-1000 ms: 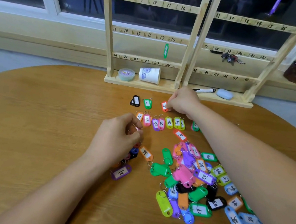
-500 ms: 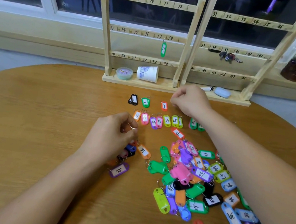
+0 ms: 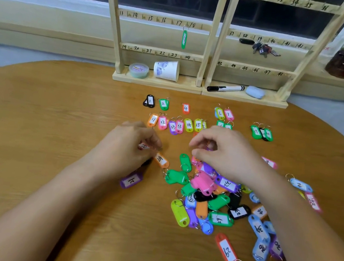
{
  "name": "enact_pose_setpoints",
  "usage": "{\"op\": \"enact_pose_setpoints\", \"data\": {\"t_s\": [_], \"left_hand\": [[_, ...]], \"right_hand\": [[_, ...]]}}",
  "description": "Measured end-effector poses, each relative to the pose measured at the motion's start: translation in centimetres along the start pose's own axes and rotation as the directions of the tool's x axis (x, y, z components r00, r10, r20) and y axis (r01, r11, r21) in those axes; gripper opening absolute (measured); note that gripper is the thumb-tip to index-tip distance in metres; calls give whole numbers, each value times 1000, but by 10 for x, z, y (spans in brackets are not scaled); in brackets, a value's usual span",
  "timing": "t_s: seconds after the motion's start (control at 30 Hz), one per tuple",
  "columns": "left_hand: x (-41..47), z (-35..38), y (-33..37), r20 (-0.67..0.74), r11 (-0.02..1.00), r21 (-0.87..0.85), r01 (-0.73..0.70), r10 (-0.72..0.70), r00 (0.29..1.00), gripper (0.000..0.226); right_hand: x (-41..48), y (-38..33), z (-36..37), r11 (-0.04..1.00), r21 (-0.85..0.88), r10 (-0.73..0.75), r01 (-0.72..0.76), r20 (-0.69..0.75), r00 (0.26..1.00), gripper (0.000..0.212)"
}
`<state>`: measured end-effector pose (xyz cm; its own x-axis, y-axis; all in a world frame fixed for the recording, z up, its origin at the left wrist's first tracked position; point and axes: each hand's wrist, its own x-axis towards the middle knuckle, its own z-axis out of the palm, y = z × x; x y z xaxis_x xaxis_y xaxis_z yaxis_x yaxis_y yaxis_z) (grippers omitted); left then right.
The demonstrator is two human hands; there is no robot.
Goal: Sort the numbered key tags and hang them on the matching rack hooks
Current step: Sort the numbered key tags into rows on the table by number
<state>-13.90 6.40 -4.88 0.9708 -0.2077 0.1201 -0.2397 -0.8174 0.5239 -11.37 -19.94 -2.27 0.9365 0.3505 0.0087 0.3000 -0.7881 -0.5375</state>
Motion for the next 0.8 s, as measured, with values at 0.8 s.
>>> {"op": "enact_pose_setpoints", "data": {"t_s": [0.8], "left_hand": [[0, -41, -43, -131, 972, -7, 234, -233, 964, 7]], "right_hand": [[-11, -14, 41, 983, -180, -40, 23, -94, 995, 17]]}}
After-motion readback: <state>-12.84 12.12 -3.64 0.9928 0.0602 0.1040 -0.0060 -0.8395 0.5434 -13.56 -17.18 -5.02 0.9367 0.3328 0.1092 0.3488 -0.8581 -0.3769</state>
